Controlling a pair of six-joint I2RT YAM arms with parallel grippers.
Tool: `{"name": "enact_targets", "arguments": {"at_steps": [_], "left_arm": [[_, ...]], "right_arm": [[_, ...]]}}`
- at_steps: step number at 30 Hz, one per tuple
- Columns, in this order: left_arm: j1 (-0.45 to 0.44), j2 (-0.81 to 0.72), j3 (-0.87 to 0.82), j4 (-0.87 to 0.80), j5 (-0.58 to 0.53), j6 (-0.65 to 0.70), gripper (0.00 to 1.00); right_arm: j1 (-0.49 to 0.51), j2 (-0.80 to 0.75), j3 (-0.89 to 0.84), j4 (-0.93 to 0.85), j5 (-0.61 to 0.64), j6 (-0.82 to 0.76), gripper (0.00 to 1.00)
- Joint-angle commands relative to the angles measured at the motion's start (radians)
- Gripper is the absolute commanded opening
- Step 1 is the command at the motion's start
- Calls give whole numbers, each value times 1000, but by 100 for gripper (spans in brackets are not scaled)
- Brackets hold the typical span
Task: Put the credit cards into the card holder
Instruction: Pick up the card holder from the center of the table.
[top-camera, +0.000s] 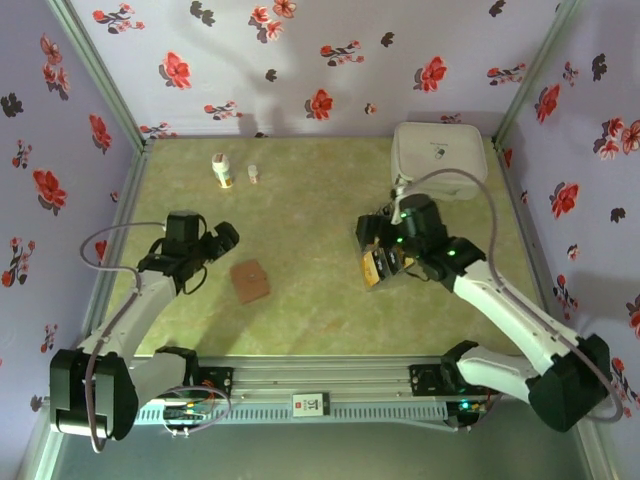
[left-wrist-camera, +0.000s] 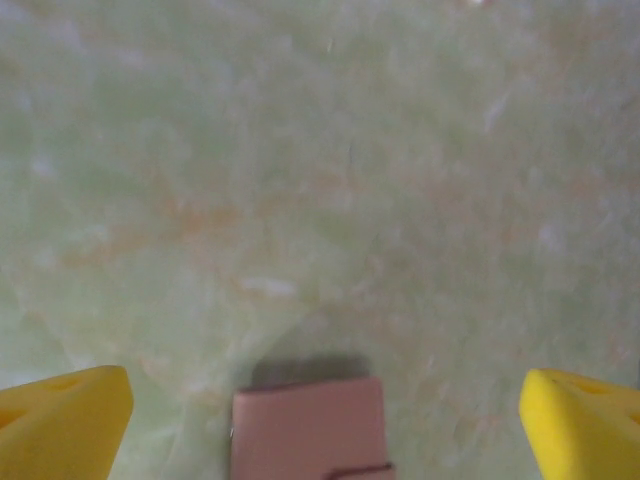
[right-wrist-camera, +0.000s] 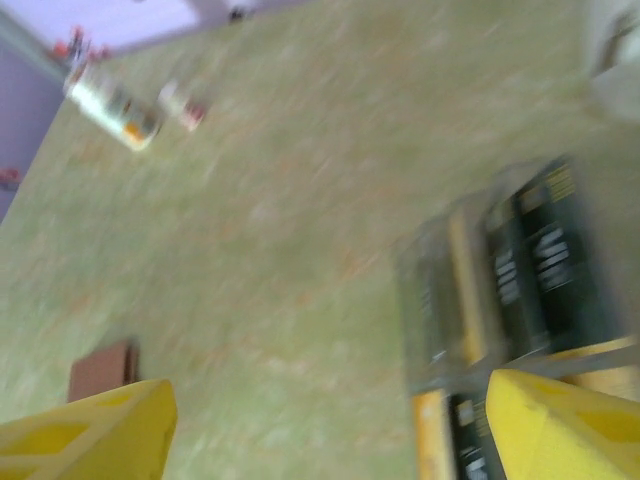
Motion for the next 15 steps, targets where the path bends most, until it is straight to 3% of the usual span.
{"name": "enact_targets", "arguments": {"at_steps": [1, 8, 15], "left_arm": [[-19, -25, -50, -34, 62, -55, 100], [-35, -27, -121, 34, 108, -65, 100], [-38, 12, -147, 103, 160, -86, 100]], "right_arm": [[112, 78, -38, 67, 1, 106, 82], [245, 323, -13, 183, -8, 217, 84], [259, 474, -68, 454, -174, 322, 68]]}}
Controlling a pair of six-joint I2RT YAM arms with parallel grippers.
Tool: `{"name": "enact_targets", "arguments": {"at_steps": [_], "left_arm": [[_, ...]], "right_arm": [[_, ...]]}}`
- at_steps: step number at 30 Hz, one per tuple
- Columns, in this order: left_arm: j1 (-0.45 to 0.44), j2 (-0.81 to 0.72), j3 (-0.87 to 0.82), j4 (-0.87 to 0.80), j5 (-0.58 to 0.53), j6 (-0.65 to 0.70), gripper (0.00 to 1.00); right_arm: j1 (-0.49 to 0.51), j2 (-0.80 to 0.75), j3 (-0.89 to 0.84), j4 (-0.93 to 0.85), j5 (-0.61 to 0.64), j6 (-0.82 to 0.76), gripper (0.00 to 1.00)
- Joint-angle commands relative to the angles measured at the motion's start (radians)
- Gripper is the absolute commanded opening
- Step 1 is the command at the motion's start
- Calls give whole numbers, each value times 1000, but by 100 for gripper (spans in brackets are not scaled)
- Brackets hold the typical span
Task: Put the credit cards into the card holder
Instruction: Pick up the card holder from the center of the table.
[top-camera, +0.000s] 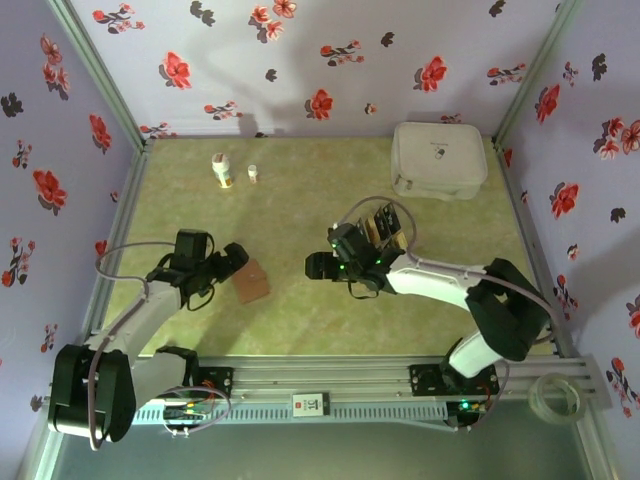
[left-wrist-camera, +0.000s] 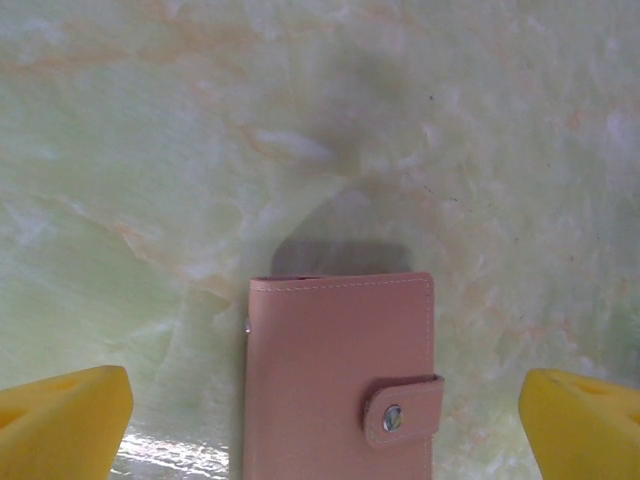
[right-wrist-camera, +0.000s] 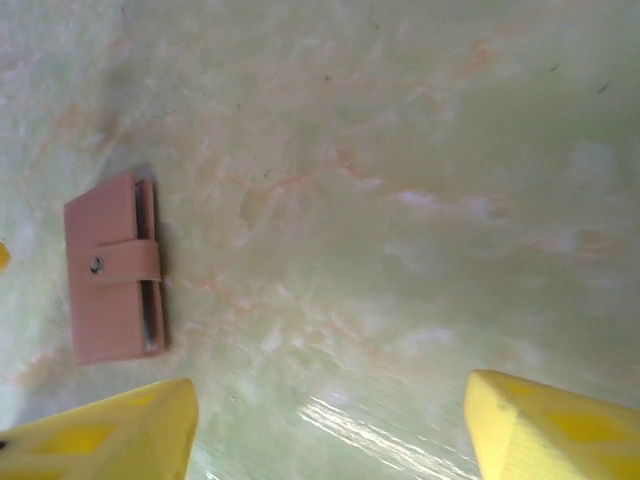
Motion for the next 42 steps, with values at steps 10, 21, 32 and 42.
{"name": "enact_targets", "arguments": {"at_steps": [10, 21, 32, 42], "left_arm": [[-24, 44, -15, 95, 50, -26, 100], [-33, 71, -35, 121, 50, -27, 100], [-45, 104, -45, 149, 50, -35, 100], [-60, 135, -45, 165, 49, -36, 100]], "right_arm": [[74, 178, 15, 295, -134, 143, 59], [128, 291, 101, 332, -162, 175, 57], [149, 353, 156, 351, -192, 197, 53], [166, 413, 220, 364, -229, 217, 47]]}}
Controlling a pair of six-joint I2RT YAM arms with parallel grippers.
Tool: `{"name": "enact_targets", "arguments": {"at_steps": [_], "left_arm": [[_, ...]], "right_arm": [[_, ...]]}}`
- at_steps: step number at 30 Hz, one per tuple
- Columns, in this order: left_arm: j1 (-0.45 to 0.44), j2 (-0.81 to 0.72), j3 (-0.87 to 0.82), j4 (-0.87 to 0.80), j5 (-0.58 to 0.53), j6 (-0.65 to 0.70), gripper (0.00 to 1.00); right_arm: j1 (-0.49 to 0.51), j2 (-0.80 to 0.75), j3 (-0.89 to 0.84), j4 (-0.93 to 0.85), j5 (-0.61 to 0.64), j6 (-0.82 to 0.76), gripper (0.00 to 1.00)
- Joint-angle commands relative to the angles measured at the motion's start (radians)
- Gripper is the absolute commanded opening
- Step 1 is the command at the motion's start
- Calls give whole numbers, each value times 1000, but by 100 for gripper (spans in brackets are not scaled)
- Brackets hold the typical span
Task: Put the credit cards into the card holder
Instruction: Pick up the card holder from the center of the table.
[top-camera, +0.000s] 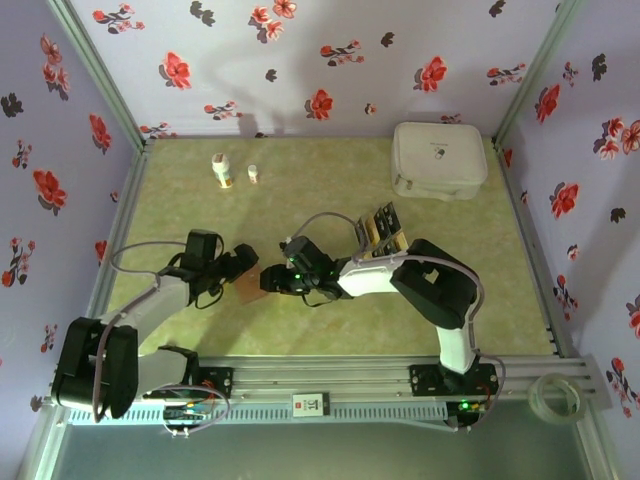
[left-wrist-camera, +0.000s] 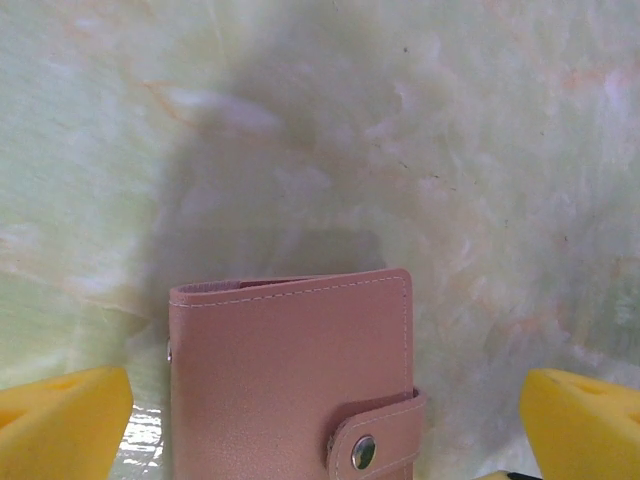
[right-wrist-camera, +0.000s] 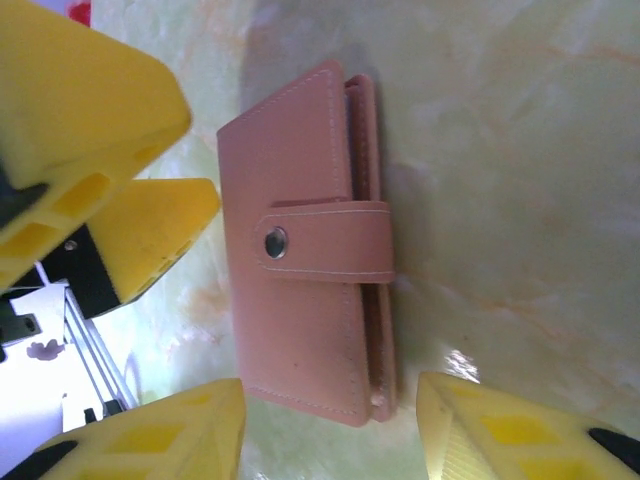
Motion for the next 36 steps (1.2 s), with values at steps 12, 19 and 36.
{"name": "enact_targets", "arguments": {"at_steps": [12, 19, 36], "left_arm": [[-25, 33, -27, 43, 11, -15, 100], [-30, 40, -40, 58, 11, -20, 100], [-56, 66, -40, 93, 10, -45, 100]], "right_arm": [[18, 72, 48, 58, -40, 58, 44], [17, 99, 49, 98, -54, 86, 32], [6, 138, 37, 214, -87, 158, 0]]}}
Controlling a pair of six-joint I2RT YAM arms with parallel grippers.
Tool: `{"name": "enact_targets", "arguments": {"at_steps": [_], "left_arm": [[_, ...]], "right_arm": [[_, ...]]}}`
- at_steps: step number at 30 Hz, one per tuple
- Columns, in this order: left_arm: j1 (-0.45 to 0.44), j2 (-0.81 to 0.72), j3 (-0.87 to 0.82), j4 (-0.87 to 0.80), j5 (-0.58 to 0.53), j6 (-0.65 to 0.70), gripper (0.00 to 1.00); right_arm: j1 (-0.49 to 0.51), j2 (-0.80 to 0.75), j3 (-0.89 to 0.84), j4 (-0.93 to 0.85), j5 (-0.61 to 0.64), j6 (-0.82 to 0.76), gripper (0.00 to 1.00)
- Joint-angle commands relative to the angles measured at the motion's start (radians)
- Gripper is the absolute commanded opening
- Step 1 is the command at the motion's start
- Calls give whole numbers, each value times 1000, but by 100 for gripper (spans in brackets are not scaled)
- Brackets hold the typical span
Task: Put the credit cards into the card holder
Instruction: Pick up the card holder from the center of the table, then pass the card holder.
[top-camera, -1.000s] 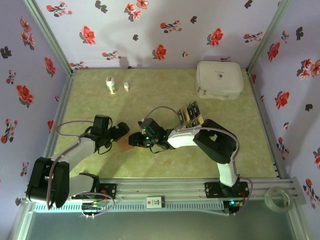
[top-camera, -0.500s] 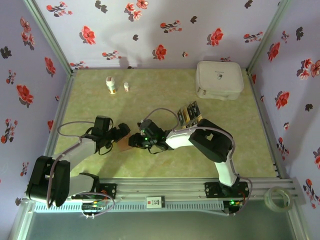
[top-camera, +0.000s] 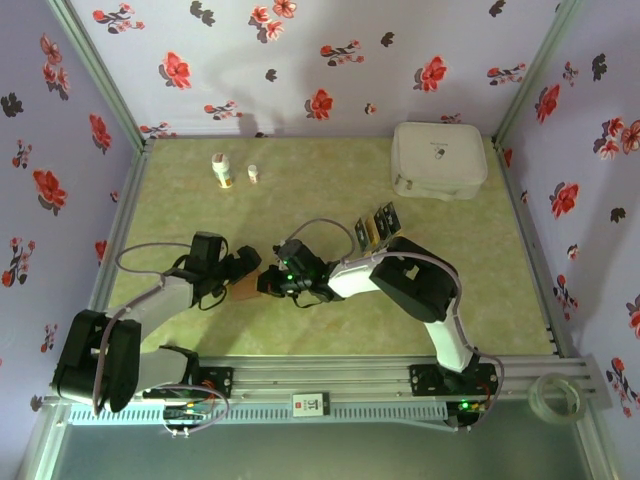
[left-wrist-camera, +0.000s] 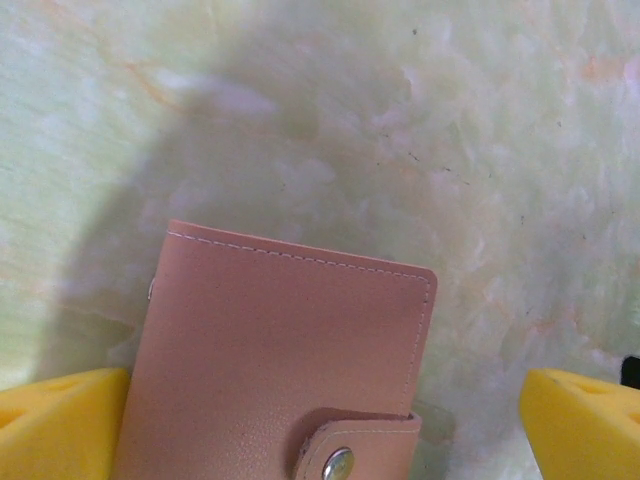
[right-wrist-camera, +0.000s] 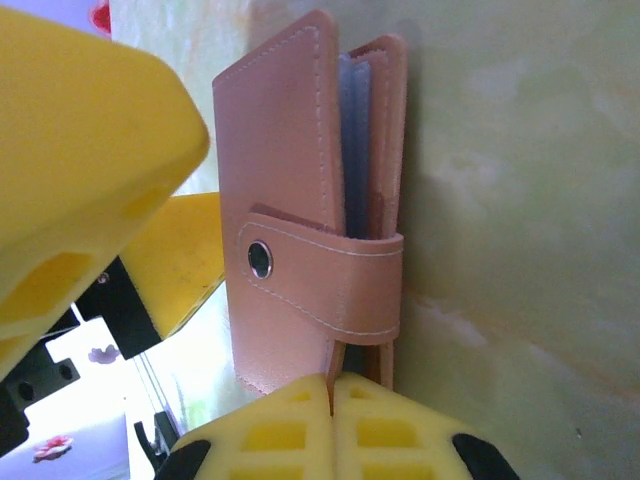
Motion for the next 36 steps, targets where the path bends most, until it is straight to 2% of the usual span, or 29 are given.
{"name": "enact_targets", "arguments": {"at_steps": [1, 12, 20, 26, 31, 36], "left_arm": [[-22, 30, -5, 20, 36, -19, 100], [-1, 33, 216, -129, 31, 69, 100], [18, 88, 319, -130, 71, 75, 100], [40, 135, 337, -46, 151, 16, 100], [46, 166, 325, 113, 233, -93, 100], [46, 196, 298, 295, 285, -201, 93]], "right_arm": [[-7, 7, -14, 77, -20, 26, 0], [-127, -172, -170, 105, -53, -15, 0], [-222, -317, -206, 45, -97, -65, 0], [-254, -404, -200, 1, -125, -92, 0], [-270, -444, -196, 11, -151, -75, 0], [-273, -450, -178, 18, -168, -59, 0]]}}
